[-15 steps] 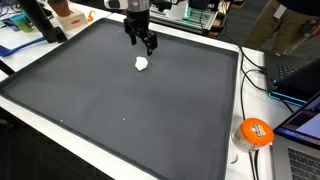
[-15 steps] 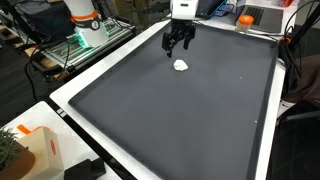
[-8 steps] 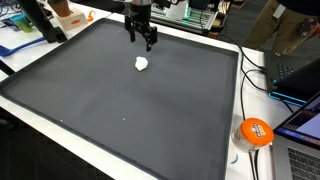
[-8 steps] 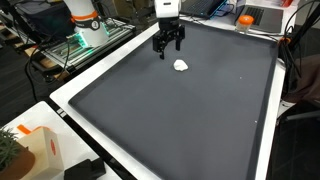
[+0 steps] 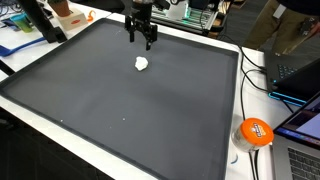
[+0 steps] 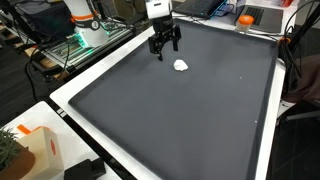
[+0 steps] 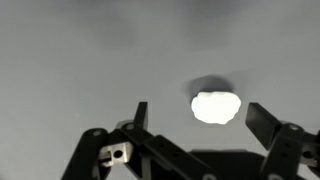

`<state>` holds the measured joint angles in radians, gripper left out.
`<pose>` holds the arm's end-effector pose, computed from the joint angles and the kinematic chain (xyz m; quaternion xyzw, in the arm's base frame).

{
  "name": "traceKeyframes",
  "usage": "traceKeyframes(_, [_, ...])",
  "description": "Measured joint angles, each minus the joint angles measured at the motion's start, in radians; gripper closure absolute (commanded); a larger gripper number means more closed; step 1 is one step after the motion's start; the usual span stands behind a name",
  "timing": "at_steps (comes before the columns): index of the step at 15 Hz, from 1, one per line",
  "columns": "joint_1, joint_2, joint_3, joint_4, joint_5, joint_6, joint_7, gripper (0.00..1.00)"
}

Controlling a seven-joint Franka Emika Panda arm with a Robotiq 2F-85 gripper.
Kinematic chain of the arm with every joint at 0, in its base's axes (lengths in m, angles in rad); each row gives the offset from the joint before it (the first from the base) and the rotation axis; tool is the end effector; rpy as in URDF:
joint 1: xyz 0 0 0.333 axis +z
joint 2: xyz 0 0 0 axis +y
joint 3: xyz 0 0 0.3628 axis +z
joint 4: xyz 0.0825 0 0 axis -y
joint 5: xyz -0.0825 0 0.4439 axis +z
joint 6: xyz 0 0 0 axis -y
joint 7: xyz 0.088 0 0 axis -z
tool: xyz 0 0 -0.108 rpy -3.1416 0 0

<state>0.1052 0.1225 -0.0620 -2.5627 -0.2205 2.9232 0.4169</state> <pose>0.5045 0.0350 0.2360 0.9890 -0.0806 0.1238 0.0122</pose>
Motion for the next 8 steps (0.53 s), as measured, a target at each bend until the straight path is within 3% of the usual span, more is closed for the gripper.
traceKeyframes(8, [0.013,0.023,0.003,0.023,-0.045,0.162,-0.018,0.00])
